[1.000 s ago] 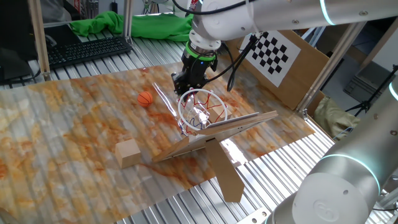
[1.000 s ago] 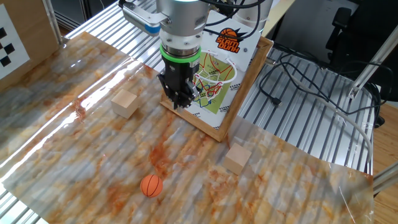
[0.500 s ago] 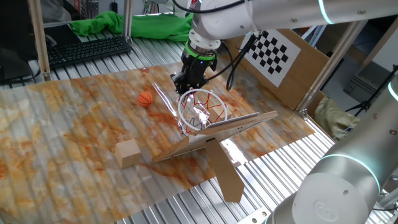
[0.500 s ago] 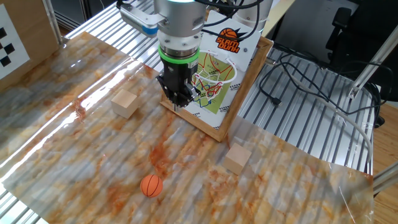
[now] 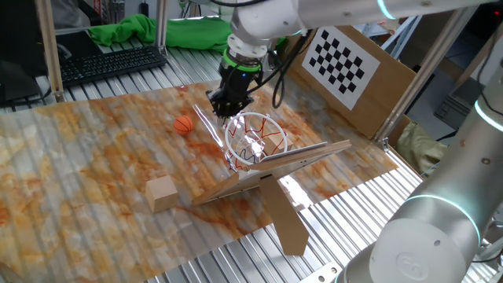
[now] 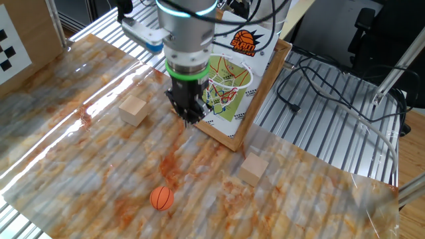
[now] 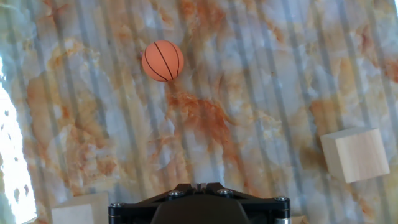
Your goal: Grab a basketball, release it and shoot it into the basket
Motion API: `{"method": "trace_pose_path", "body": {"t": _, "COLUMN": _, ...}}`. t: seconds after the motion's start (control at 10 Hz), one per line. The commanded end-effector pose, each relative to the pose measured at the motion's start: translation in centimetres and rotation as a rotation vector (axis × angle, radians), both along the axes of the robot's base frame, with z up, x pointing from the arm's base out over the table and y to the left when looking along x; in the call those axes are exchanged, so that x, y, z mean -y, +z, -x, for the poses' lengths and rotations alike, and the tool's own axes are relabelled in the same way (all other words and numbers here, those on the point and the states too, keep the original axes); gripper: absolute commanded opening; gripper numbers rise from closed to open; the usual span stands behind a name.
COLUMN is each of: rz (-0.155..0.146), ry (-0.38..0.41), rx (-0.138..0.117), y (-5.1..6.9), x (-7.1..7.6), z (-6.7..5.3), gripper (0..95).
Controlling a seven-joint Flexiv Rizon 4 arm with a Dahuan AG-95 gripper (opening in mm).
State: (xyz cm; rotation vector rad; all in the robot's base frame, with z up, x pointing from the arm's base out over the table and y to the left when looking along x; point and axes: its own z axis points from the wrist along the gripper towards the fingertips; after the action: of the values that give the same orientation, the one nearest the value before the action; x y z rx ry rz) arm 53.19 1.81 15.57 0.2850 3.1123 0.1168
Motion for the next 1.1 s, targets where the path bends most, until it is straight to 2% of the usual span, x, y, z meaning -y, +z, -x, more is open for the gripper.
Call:
{"method": "trace_pose_path", "body": {"t": 0.1, "rz": 0.002, "ry": 0.001, "rx": -0.006, "y": -0.5, "x": -0.3, "z": -1.3, "gripper": 0.0}}
{"method": "trace_pose_path", "body": {"t": 0.2, "rz": 0.011, "ry": -0.006, "rx": -0.005, "y": -0.9, "x": -0.7, "z": -2.4, "gripper": 0.0}}
{"method": "trace_pose_path", "body": {"t": 0.6, "rz": 0.009, "ry": -0.018, "rx": -0.009, "y": -1.9, "x": -1.4, "z": -5.7, "gripper": 0.0}}
{"method": "trace_pose_path", "body": {"t": 1.1, "rz": 0.018, "ry": -0.045, "rx": -0.008, "y": -2.3, "x": -2.5, "z": -8.6, "gripper": 0.0}}
